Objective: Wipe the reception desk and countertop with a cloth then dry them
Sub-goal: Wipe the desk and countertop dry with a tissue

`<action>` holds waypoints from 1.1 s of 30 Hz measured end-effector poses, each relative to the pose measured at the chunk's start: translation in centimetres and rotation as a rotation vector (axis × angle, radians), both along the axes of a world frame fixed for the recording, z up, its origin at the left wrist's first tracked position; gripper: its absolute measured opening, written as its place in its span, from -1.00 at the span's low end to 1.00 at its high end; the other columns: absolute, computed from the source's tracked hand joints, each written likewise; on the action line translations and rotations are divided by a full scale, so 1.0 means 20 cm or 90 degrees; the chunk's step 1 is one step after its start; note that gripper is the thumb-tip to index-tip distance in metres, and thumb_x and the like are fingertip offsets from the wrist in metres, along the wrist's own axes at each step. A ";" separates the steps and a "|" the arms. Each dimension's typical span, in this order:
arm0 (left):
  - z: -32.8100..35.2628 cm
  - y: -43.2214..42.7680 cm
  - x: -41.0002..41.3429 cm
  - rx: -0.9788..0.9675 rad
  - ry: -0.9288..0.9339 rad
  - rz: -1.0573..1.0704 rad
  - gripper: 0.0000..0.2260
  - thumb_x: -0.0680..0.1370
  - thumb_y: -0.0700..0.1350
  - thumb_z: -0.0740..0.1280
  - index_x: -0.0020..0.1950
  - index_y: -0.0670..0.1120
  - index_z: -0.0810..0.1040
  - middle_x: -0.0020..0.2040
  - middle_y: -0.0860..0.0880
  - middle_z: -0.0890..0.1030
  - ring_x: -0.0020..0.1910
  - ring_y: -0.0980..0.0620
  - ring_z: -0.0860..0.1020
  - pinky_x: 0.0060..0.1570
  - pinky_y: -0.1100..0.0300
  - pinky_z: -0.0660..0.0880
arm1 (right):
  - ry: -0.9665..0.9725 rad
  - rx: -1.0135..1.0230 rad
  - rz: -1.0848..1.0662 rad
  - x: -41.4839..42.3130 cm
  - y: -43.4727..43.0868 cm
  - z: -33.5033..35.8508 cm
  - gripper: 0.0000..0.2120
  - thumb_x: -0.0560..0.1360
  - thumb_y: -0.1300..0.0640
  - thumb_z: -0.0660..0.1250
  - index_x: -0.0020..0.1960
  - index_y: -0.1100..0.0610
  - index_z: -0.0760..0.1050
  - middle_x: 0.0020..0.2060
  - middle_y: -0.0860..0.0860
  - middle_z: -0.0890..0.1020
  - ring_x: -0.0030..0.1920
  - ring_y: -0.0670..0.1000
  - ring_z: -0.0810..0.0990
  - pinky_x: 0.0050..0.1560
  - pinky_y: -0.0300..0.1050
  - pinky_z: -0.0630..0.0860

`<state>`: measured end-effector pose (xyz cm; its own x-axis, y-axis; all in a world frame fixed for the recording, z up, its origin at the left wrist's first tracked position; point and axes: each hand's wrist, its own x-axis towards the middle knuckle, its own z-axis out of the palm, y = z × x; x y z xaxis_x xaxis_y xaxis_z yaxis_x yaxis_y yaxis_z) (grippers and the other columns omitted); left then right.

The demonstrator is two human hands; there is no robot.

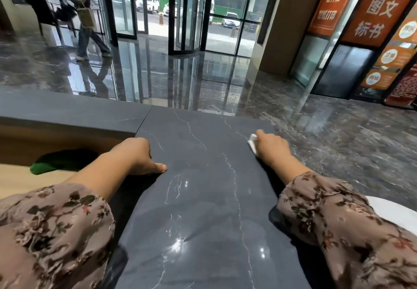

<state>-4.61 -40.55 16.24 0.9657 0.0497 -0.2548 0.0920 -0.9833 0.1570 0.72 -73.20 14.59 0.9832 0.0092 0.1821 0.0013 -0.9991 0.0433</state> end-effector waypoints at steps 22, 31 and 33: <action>-0.03 0.28 -0.37 -0.487 -0.120 0.226 -0.71 0.57 -0.30 0.25 0.29 -0.23 0.50 0.22 -0.18 0.56 0.22 -0.14 0.51 0.28 -0.11 0.44 | 0.061 0.041 0.236 -0.59 1.38 -0.04 -0.75 0.61 0.22 0.10 0.25 0.22 0.39 0.19 0.14 0.54 0.14 0.22 0.58 -0.02 0.03 0.50; -0.05 0.23 -0.46 -0.531 -0.087 0.237 -0.76 0.58 -0.31 0.25 0.22 -0.28 0.56 -0.06 -0.09 0.59 0.00 -0.15 0.57 0.08 0.02 0.52 | 0.046 0.027 -0.069 -0.56 0.48 -0.03 -0.71 0.61 0.00 0.07 0.17 0.14 0.43 0.15 0.14 0.57 0.13 0.22 0.57 0.01 -0.04 0.43; -0.05 0.24 -0.48 -0.541 -0.087 0.244 -0.74 0.57 -0.33 0.25 0.25 -0.29 0.53 -0.01 -0.11 0.57 -0.01 -0.13 0.53 0.03 0.08 0.48 | 0.052 0.036 -0.140 -0.59 0.32 -0.02 -0.73 0.61 0.06 0.06 0.16 0.17 0.43 0.13 0.16 0.57 0.13 0.23 0.56 0.00 -0.03 0.41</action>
<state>-14.18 -35.81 15.30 0.9463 0.2198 -0.2370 0.3130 -0.4403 0.8415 -11.11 -66.86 14.24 0.9719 -0.2147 0.0961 -0.2154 -0.9765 -0.0035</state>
